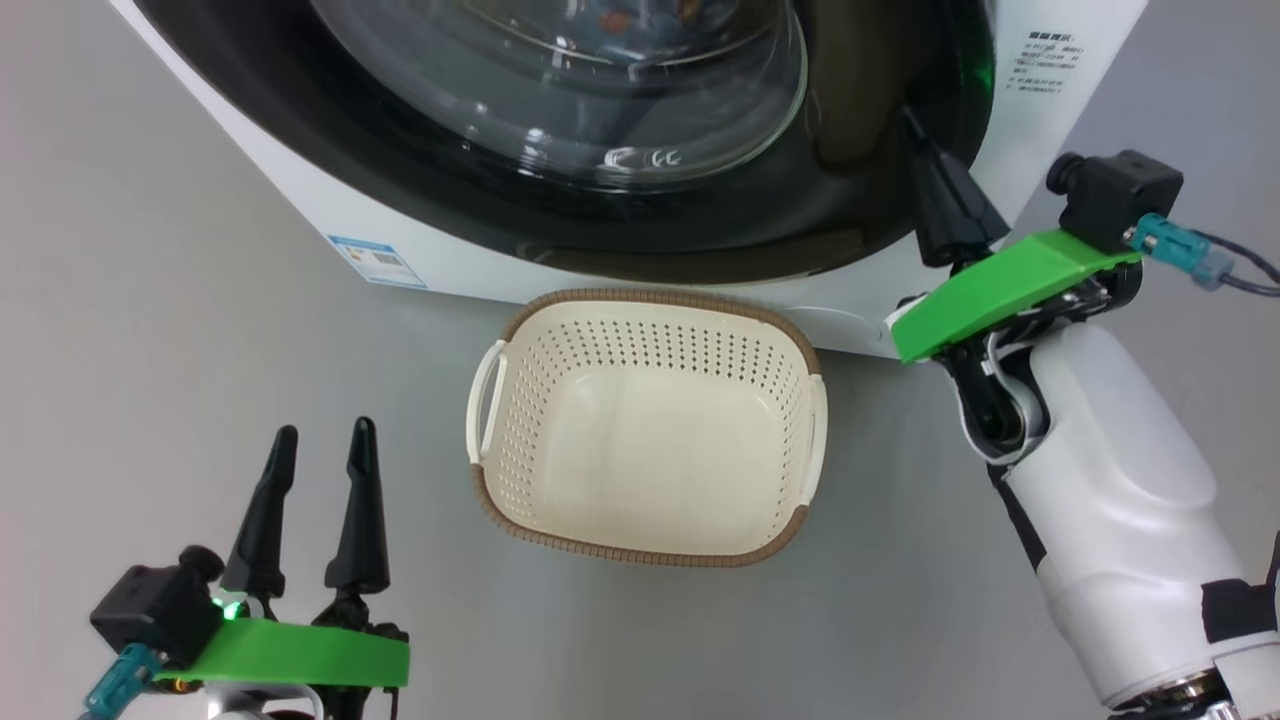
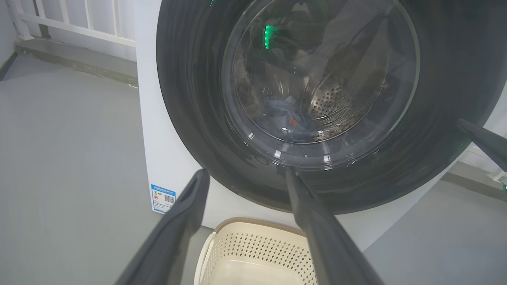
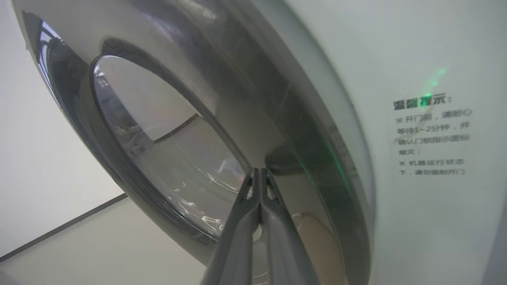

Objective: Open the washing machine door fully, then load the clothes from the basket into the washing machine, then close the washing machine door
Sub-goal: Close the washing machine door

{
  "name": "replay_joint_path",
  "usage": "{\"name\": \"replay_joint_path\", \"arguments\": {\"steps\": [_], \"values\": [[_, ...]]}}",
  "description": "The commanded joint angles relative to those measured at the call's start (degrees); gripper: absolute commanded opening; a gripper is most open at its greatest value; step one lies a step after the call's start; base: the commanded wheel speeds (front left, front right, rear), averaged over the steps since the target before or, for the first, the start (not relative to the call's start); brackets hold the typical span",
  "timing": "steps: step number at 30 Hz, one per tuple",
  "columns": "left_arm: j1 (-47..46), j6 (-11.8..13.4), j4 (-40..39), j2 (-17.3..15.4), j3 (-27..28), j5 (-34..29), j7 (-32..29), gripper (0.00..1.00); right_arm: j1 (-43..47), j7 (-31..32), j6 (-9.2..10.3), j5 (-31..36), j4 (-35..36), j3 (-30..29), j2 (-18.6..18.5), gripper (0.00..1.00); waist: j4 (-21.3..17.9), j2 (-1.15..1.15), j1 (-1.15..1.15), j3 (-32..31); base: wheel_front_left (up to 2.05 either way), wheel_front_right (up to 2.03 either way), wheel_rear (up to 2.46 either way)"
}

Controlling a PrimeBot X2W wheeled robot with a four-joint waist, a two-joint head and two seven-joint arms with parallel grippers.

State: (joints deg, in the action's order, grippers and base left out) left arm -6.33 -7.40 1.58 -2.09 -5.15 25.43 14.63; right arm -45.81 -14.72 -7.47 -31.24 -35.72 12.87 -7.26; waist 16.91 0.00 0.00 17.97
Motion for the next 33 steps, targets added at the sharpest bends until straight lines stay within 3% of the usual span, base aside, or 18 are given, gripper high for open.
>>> {"name": "replay_joint_path", "arguments": {"steps": [1, 4, 5, 6, 15, 33], "values": [[-0.6, -0.1, -0.7, -0.8, 2.0, -0.6, 0.4, 1.00, 1.6, -0.3, -0.02, 0.4, 1.8, 1.9, 0.9, 0.15, -0.6, 0.00, 0.00, -1.0, 0.00, 0.00, 0.00], [-0.2, -0.1, 0.5, -0.8, 2.6, -1.1, 0.4, 1.00, 4.0, -0.3, -0.02, 0.1, 2.6, 3.2, 0.9, 0.49, -1.4, 0.00, 0.00, -2.4, 0.00, 0.00, 0.00], [-0.1, -0.1, 0.9, -0.8, 2.7, -1.3, 0.4, 1.00, 4.9, -0.3, -0.02, 0.1, 2.9, 3.5, 0.9, 0.82, -1.7, 0.00, 0.00, -2.9, 0.00, 0.00, 0.00], [0.1, -0.1, 1.2, -0.8, 2.9, -1.6, 0.4, 1.00, 5.6, -0.3, -0.02, 0.1, 3.1, 3.9, 0.9, 1.00, -2.0, 0.00, 0.00, -3.3, 0.00, 0.00, 0.00], [1.4, -0.1, 4.3, -2.4, 4.0, -2.4, 0.4, 1.00, 11.2, -0.3, -0.02, -0.3, 4.2, 5.8, 1.1, 1.00, -5.1, 0.00, 0.00, -7.2, 0.00, 0.00, 0.00], [5.1, -0.1, 11.1, -6.1, 7.3, -3.8, 0.4, 1.00, 25.4, -0.3, -0.02, 0.3, 5.2, 1.9, 0.0, 1.00, -14.8, 0.00, 0.00, -15.3, 0.00, 0.00, 0.00]]}}
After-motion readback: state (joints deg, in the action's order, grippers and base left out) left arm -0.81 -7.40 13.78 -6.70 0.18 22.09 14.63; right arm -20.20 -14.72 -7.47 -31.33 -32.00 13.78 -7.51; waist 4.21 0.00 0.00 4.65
